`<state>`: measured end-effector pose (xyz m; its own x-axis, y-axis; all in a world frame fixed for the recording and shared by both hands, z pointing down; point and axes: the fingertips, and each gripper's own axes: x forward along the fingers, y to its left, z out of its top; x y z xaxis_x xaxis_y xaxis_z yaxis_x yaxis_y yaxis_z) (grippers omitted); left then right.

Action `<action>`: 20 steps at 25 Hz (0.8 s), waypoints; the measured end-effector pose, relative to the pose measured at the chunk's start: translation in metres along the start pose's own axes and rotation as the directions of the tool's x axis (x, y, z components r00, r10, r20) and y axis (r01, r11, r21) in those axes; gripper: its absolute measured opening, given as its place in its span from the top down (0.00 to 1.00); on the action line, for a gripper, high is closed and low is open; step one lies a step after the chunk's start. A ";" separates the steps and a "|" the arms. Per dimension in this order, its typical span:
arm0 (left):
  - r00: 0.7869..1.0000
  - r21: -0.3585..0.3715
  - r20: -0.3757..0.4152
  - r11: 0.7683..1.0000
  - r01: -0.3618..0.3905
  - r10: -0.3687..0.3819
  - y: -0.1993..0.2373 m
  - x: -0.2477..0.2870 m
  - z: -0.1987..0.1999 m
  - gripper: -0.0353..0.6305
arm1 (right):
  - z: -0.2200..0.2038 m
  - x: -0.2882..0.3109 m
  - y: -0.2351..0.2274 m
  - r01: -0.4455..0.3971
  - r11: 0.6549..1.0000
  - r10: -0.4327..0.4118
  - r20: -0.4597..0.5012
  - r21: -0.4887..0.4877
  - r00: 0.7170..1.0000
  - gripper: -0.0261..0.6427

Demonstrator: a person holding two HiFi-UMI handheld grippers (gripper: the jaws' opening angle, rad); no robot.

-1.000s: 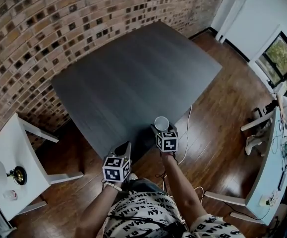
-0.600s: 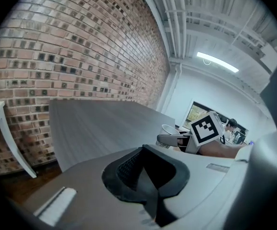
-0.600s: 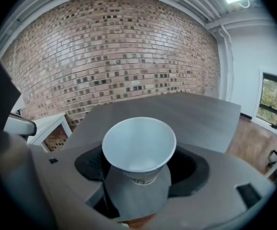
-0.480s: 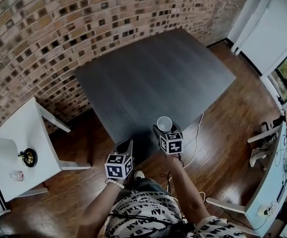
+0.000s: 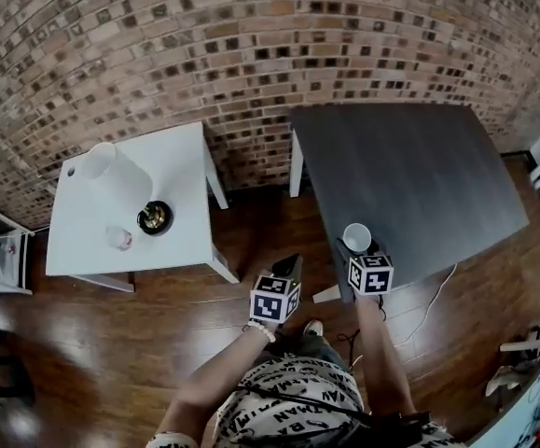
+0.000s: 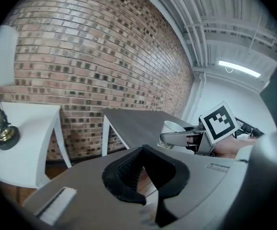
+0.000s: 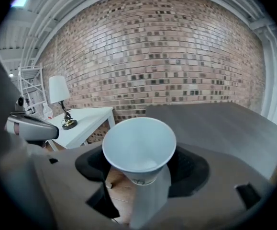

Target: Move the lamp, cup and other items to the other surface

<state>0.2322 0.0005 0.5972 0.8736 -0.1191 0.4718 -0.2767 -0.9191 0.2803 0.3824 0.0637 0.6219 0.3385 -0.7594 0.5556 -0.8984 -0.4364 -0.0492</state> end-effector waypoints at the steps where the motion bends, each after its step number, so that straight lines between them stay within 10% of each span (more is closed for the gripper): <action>1: 1.000 -0.014 0.014 1.000 -0.026 0.026 0.016 -0.013 0.000 0.95 | 0.007 0.008 0.020 -0.029 0.999 0.029 0.001 -0.021 1.000 0.45; 20: 0.922 -0.222 0.095 0.911 -0.347 0.374 0.207 -0.190 -0.041 0.95 | 0.066 0.111 0.297 -0.349 0.897 0.343 -0.072 -0.271 0.937 0.45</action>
<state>-0.0070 -0.1519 0.5997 0.7402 -0.4896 0.4609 -0.6441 -0.7130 0.2770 0.1713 -0.1824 0.6145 -0.0111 -0.8261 0.5634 -0.9999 0.0042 -0.0135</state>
